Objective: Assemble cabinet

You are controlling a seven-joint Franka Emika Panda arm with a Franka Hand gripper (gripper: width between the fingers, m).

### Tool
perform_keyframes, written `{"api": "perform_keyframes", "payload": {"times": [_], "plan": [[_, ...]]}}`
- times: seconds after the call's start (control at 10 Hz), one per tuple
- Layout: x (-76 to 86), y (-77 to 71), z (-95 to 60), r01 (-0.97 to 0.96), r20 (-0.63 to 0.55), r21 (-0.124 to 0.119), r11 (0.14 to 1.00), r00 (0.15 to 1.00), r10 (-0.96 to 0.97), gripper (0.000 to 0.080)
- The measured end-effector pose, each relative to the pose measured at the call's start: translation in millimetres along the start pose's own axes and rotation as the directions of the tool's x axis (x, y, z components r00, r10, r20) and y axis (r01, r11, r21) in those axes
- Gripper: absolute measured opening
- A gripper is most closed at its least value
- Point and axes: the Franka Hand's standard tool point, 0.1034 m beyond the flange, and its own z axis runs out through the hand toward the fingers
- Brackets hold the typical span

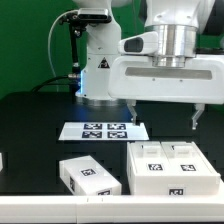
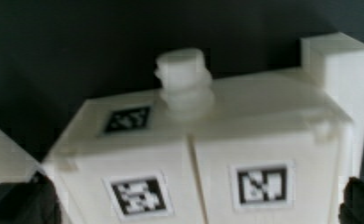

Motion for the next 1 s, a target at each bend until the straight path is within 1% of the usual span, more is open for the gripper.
{"api": "perform_keyframes", "payload": {"times": [0.1,0.2,0.5,0.6,0.7,0.8,0.9,1.0], "plan": [[-8.2,-7.4,4.4,0.041,-0.047,-0.007,0.999,0.998,-0.042,0.0796],[-12.1,-9.2,8.1,0.055,-0.062,-0.014,0.998,0.997,-0.056,0.0796],[-12.3,-6.8,9.0,0.035,-0.062,-0.015,0.999,0.997,-0.036,0.0796],[-6.3,5.0,9.1,0.067,-0.058,-0.02,0.998,0.996,-0.068,0.0796],[-3.9,18.7,13.9,0.044,-0.051,-0.021,0.999,0.998,-0.045,0.0796],[-8.1,22.1,20.4,0.039,-0.036,-0.011,0.999,0.999,-0.039,0.0796],[-12.6,19.2,25.3,0.036,-0.018,0.006,0.999,0.999,-0.035,0.0796],[-18.2,4.5,26.8,-0.004,-0.003,0.025,1.0,1.0,0.004,0.0796]]}}
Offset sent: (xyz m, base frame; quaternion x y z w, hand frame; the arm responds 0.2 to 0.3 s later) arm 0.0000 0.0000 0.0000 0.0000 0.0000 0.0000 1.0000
